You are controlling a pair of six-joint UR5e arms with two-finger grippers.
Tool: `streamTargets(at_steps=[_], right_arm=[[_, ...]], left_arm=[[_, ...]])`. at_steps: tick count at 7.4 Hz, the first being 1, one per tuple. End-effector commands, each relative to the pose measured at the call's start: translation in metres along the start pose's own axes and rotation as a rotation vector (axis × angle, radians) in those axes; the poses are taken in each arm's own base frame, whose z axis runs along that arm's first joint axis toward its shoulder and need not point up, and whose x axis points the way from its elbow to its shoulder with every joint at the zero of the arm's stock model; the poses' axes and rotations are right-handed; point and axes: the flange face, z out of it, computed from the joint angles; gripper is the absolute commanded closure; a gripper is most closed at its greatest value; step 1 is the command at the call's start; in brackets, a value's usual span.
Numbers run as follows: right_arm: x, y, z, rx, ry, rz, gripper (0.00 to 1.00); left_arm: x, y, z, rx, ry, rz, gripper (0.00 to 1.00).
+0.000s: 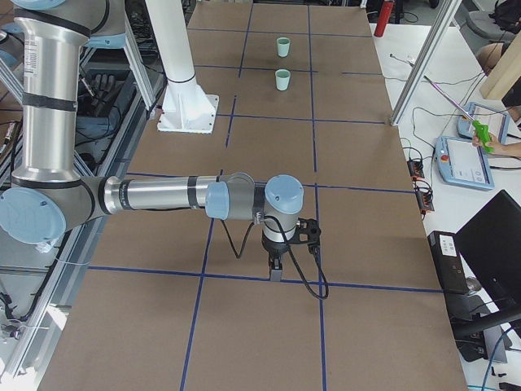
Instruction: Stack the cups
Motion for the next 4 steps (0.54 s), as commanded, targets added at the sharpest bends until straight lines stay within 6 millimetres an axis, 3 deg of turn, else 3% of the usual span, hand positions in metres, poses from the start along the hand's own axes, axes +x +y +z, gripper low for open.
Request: streamTargets(at_steps=[1,4], right_arm=[[0.0,0.0,0.0,-0.001,0.0,0.0,0.0],[0.0,0.0,0.0,-0.001,0.0,0.0,0.0]], left_arm=[[0.005,-0.002,0.004,-0.005,0.01,0.012,0.0],[0.015,-0.01,-0.003,0.018,0.01,0.032,0.0]])
